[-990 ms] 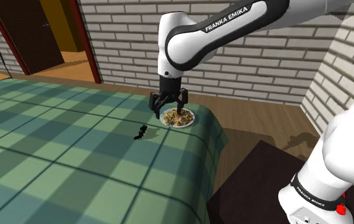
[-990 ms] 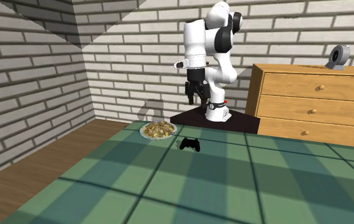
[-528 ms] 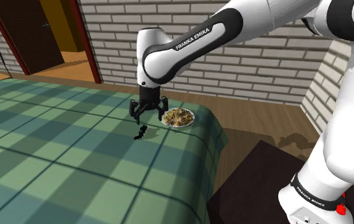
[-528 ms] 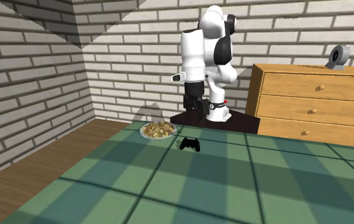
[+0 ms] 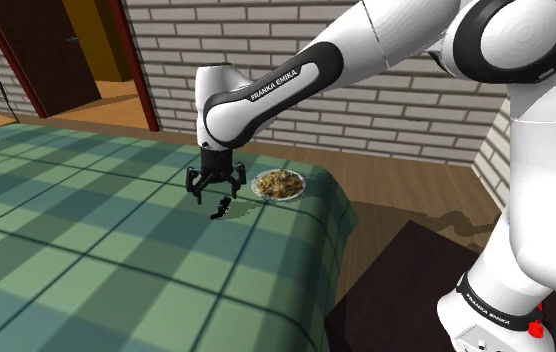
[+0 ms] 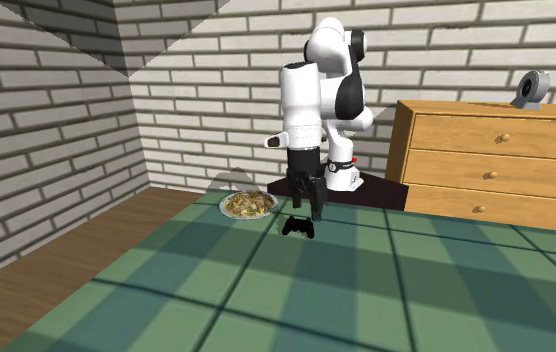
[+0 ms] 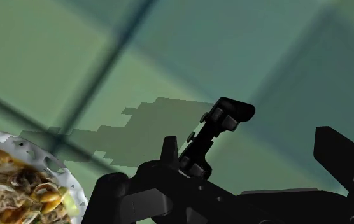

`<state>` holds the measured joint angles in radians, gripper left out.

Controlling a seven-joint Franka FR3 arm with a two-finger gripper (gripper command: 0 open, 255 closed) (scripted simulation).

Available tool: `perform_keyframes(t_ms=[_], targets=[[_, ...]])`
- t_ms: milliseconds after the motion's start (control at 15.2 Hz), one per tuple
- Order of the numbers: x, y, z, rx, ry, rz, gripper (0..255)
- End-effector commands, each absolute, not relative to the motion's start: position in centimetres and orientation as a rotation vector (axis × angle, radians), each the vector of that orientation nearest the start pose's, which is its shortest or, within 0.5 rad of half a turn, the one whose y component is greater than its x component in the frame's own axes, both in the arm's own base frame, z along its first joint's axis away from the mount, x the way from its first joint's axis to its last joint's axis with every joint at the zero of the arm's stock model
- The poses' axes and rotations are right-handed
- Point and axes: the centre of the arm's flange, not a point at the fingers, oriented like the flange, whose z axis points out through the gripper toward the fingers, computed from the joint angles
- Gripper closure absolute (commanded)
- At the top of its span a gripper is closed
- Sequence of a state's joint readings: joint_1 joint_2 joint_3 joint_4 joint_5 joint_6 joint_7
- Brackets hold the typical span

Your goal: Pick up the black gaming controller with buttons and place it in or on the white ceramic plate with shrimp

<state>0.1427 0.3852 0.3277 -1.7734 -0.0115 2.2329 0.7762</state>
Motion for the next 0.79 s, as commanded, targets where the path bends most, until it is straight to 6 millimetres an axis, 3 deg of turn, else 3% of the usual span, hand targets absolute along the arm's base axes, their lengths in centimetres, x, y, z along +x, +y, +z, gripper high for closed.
perform_keyframes(t_ms=[0, 132, 660, 726], targets=[[59.3, 28.2, 35.2, -2.956, 0.489, -0.019, 0], [59.4, 28.4, 33.8, -2.956, 0.489, -0.019, 0], [59.4, 28.4, 33.8, -2.956, 0.489, -0.019, 0], [59.4, 28.4, 33.8, -2.956, 0.489, -0.019, 255]])
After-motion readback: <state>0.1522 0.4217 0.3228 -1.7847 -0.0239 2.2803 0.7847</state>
